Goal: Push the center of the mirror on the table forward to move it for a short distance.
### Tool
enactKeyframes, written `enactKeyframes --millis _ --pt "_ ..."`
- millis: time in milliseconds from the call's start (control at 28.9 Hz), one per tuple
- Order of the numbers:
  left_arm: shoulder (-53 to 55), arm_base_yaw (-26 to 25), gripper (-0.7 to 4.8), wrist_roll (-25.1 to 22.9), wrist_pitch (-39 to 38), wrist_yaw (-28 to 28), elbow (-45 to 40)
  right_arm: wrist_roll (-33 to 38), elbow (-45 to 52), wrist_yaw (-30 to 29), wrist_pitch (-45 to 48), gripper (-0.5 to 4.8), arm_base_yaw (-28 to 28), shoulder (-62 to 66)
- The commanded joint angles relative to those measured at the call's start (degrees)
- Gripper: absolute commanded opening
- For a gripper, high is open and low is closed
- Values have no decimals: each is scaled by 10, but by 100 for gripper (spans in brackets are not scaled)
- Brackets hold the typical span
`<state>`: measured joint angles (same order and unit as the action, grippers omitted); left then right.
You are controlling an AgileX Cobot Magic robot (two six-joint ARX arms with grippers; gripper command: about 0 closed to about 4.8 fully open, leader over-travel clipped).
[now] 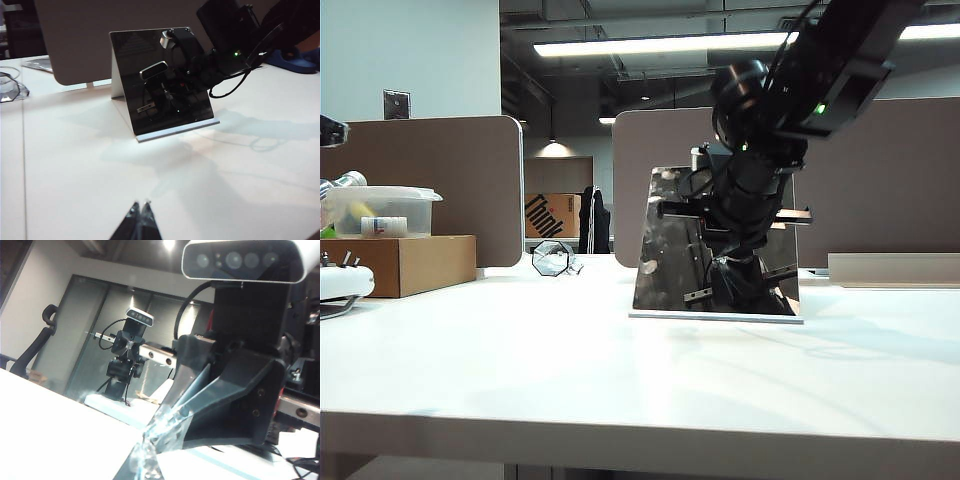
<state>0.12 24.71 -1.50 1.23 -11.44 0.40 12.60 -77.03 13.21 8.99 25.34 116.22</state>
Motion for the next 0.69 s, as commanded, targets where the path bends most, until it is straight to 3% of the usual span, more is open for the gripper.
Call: enactKeyframes --millis 35,276,691 --pt "0 -18 -5 0 5 -2 0 -17 -50 -14 3 -6 -19 36" --pt "0 -43 -5 0 5 -2 0 -36 -146 -23 -1 -6 -49 102" --pt "0 -44 -5 0 5 -2 0 -52 -347 -43 -43 -6 -96 227"
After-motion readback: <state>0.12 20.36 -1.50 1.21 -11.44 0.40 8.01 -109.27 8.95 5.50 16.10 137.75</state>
